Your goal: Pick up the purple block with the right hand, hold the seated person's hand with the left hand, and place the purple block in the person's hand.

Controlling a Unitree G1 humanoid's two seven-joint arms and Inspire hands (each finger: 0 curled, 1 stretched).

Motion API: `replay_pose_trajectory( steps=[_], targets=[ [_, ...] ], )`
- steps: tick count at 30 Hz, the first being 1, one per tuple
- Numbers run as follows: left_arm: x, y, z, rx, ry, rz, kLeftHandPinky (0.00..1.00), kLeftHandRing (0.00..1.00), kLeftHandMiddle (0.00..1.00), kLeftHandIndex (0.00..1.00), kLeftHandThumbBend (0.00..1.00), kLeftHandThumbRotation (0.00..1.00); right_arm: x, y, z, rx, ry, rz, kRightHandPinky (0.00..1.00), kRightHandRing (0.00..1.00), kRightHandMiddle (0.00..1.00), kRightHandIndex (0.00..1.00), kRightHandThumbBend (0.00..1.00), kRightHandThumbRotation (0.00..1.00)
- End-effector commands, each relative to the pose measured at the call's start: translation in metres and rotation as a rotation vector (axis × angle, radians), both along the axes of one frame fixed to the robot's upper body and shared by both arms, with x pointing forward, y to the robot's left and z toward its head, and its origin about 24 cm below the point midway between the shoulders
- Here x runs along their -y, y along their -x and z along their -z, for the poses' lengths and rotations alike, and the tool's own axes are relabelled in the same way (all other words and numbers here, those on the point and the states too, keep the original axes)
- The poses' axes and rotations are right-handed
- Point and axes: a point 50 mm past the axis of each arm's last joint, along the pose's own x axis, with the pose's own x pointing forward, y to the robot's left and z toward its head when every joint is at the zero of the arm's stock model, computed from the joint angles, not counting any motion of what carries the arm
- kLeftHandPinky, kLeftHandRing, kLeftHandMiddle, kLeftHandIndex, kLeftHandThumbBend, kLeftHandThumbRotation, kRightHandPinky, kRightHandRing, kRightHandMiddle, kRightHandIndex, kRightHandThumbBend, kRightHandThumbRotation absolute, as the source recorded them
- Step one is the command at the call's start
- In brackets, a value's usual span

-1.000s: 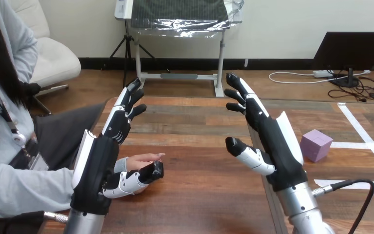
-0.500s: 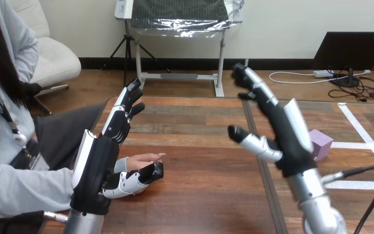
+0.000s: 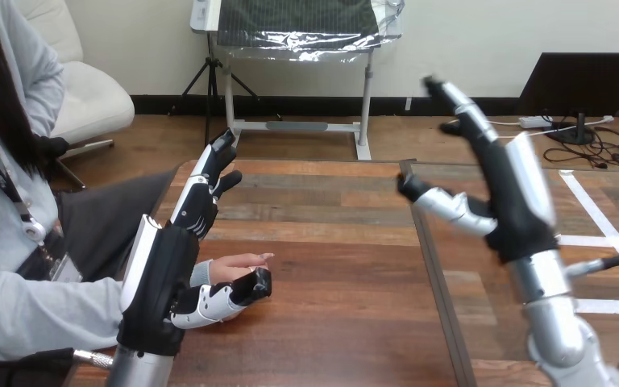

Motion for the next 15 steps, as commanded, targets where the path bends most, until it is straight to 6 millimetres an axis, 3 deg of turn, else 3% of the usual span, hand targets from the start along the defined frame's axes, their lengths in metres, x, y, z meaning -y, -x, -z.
replay_pose_trajectory(
  steps=[1, 15],
  targets=[
    [0.003, -0.012, -0.014, 0.065, 0.011, 0.004, 0.89, 0.95, 0.98, 0.95, 1.00, 0.70, 0.012, -0.018, -0.038, 0.117, 0.037, 0.056, 0.83, 0.92, 0.91, 0.92, 1.00, 0.81],
    [0.003, -0.012, -0.014, 0.065, 0.042, 0.010, 0.91, 0.96, 0.99, 0.95, 1.00, 0.66, 0.039, -0.031, -0.042, 0.048, 0.049, 0.168, 0.86, 0.93, 0.91, 0.92, 1.00, 0.81]
  ],
)
